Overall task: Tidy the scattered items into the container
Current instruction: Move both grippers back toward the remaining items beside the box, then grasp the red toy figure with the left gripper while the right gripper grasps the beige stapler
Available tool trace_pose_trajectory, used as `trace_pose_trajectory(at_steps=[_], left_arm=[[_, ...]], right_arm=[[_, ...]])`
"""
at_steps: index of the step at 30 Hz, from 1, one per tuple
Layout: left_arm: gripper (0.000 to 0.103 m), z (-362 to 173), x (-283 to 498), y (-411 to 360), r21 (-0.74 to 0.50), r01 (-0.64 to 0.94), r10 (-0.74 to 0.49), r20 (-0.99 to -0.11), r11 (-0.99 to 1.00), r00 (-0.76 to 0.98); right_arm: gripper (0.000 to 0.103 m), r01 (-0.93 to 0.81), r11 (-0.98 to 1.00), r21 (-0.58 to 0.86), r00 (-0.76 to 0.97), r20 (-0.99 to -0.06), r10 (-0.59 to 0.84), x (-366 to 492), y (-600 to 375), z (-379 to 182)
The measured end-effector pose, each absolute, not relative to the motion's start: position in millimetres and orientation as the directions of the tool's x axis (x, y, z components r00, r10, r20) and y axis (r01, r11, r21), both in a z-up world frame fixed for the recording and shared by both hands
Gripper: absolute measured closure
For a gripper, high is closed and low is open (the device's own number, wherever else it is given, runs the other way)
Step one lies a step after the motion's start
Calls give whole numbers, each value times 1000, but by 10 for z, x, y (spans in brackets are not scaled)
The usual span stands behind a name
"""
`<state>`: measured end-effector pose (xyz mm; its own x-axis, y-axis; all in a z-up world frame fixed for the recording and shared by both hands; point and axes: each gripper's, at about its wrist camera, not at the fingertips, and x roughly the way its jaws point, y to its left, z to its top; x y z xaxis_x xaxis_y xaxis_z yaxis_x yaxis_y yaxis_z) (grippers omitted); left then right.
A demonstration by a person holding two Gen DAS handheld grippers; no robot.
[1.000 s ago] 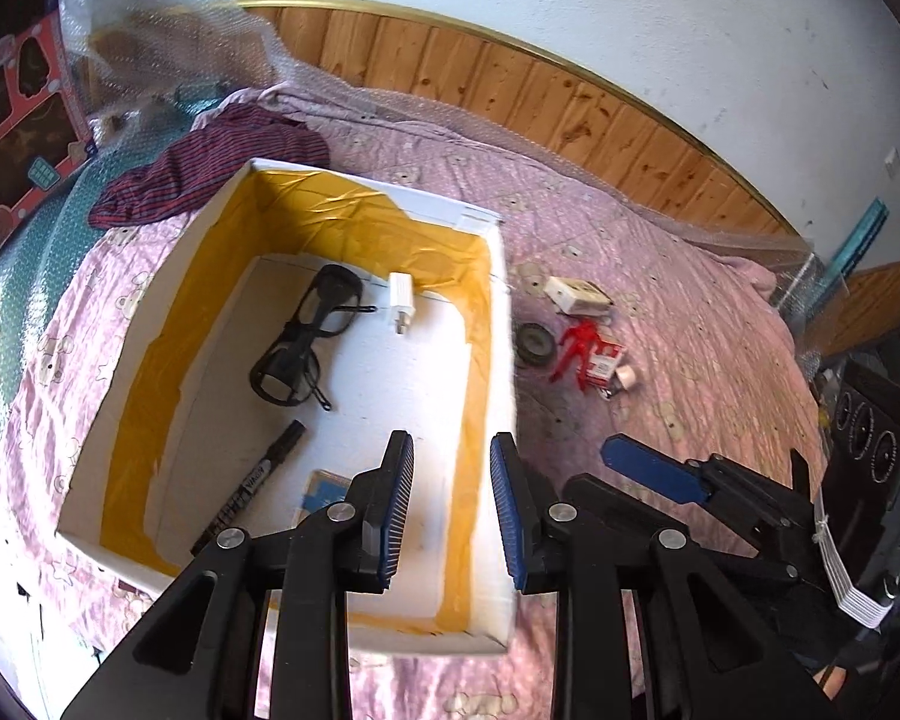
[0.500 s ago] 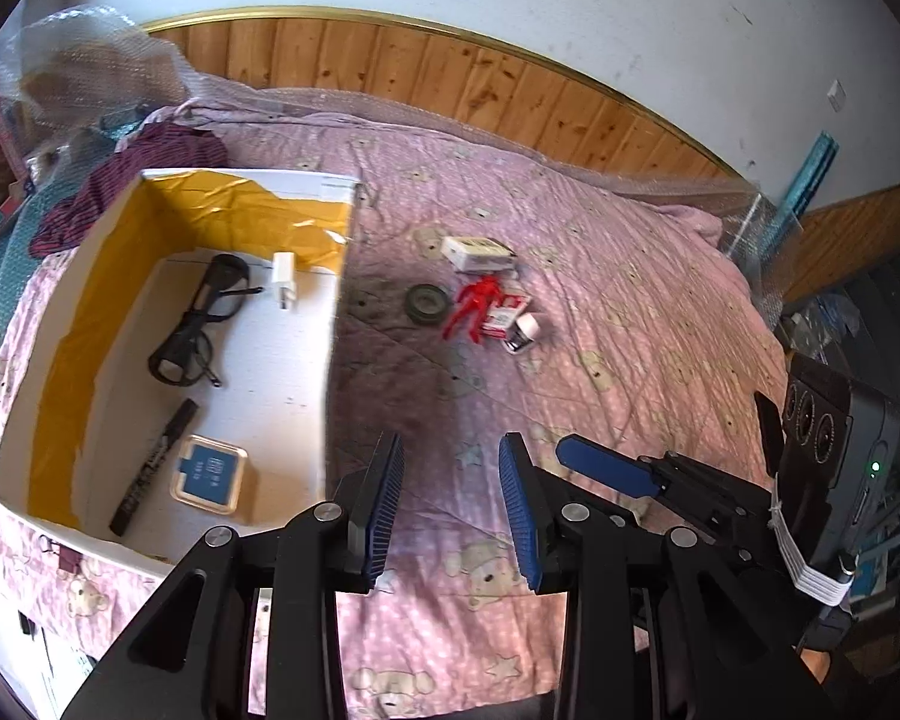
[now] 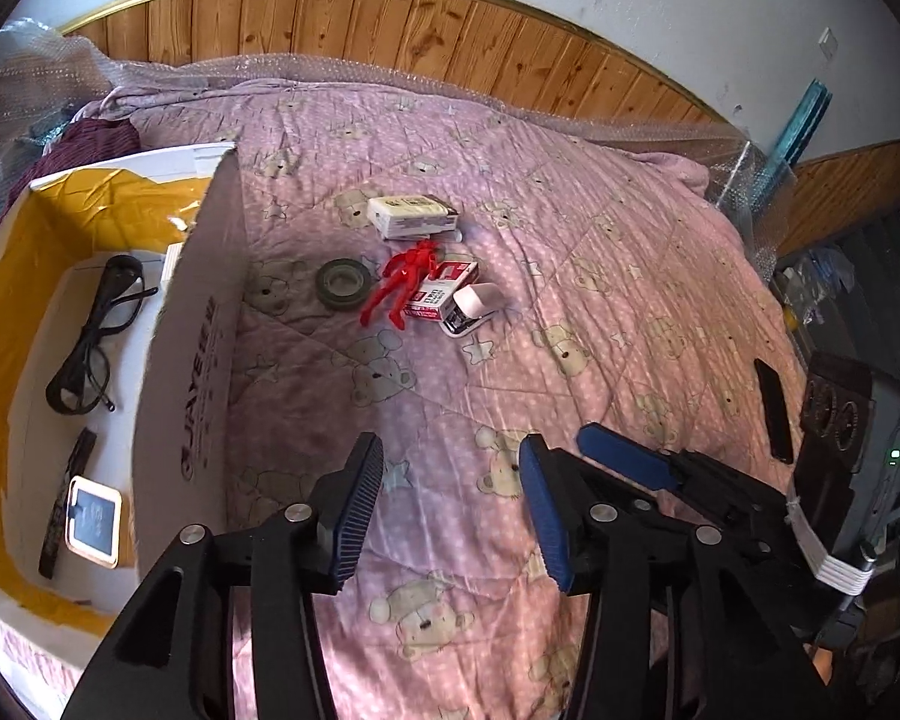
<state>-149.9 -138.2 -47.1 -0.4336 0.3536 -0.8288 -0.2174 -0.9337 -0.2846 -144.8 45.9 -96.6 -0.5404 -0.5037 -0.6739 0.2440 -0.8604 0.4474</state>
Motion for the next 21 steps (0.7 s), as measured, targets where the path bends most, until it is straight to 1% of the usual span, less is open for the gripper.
trace_pose_trajectory(at_steps=[9, 21], left_arm=[[46, -781, -2062, -1266, -267, -193, 325, -852, -944, -410], [46, -1102, -2702, -1228, -237, -159, 282, -872, -958, -401]], right_arm=[[58, 188, -856, 481, -542, -676, -499, -1868, 628, -1144], [57, 40, -819, 572, -529, -683, -503, -2583, 682, -1507]])
